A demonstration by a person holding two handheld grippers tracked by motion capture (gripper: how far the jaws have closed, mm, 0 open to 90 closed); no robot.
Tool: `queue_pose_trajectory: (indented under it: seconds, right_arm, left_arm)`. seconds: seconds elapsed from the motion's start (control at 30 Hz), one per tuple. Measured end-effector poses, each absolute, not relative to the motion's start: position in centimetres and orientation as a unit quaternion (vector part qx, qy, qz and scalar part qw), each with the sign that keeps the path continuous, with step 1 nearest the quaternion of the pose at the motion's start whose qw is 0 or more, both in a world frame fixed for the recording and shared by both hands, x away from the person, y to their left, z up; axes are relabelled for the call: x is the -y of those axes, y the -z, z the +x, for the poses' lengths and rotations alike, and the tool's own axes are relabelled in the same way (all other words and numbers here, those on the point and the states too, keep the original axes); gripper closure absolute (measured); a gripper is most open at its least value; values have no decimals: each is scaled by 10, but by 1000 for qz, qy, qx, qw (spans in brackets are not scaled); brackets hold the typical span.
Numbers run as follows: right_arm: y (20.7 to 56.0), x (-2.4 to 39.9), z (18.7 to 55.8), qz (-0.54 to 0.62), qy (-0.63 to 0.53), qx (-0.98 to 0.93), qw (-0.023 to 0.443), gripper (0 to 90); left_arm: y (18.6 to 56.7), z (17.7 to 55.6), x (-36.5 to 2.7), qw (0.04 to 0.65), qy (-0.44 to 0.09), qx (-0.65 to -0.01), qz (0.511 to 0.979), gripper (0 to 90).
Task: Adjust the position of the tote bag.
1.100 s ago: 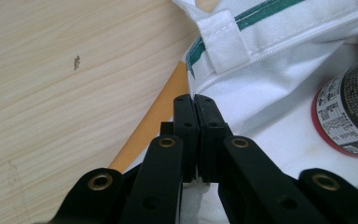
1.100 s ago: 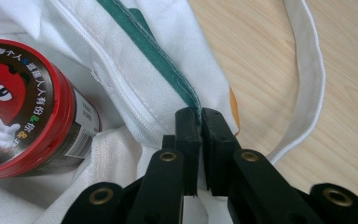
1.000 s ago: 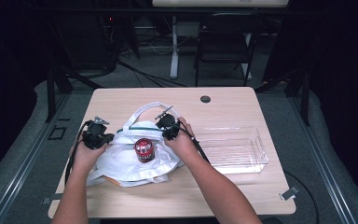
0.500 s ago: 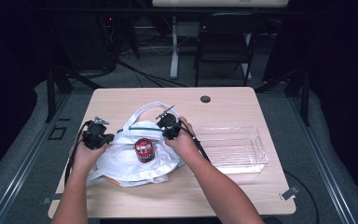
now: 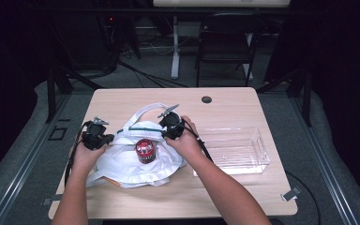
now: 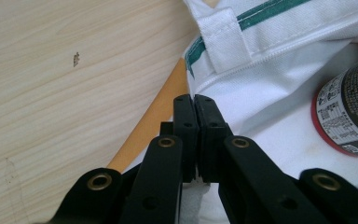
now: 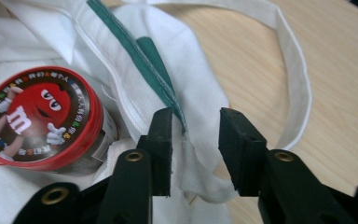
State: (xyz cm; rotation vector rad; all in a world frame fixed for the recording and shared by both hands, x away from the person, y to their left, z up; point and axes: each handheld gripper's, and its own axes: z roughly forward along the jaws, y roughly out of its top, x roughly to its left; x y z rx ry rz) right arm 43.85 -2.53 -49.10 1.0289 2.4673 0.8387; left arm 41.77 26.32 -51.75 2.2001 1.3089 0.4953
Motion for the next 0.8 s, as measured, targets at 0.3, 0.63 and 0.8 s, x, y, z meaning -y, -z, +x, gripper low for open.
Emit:
queue_pose_trajectory:
  seconds: [0.3, 0.63, 0.8]
  right_arm:
    - [479, 29, 431, 354, -306, -867, 172, 528]
    - [474, 33, 430, 352, -307, -871, 155, 493]
    - [472, 33, 428, 341, -308, -878, 136, 475]
  left_arm:
    - [516, 417, -265, 269, -181, -488, 810, 882]
    - [514, 416, -268, 279, -176, -494, 804, 856]
    - [513, 415, -270, 284, -171, -499, 801, 808]
